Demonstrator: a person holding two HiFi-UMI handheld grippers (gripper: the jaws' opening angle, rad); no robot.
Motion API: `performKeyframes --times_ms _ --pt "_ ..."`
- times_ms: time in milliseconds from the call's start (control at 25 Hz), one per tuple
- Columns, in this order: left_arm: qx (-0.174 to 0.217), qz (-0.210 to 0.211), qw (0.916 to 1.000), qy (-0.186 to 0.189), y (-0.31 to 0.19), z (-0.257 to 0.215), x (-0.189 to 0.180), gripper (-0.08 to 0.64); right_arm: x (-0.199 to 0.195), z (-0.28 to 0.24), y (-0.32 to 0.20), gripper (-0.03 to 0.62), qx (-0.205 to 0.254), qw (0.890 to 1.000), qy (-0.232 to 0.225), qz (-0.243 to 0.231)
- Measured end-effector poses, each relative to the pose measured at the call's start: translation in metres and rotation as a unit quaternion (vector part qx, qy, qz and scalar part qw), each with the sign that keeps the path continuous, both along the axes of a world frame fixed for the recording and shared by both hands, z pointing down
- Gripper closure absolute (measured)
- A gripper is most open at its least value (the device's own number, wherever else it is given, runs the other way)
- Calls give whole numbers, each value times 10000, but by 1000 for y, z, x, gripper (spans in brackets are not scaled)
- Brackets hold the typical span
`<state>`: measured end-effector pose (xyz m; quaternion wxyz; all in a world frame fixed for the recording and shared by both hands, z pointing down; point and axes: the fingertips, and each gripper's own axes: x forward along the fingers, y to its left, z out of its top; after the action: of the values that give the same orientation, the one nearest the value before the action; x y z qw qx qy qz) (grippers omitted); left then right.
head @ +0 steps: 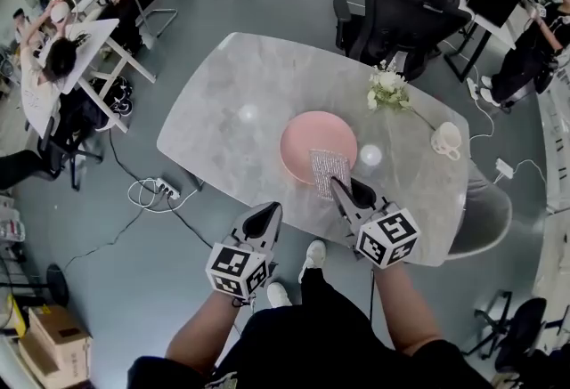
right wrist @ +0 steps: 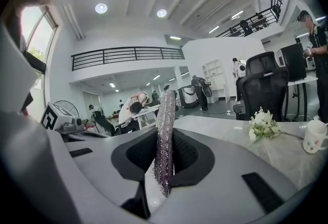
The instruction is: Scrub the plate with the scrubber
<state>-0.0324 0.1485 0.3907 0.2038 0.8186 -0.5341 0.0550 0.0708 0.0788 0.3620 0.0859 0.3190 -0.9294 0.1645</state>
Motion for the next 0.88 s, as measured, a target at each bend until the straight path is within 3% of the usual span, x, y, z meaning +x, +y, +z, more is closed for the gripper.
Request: performKeyframes --times_ms 480,880 --pt "-340 -493 9981 -115 -70 32 -8 545 -1 31 -81 520 -296 9991 60 -309" --pt "-649 -893 9936 -254 -103 62 -7 545 2 56 -120 520 -486 9970 113 -600"
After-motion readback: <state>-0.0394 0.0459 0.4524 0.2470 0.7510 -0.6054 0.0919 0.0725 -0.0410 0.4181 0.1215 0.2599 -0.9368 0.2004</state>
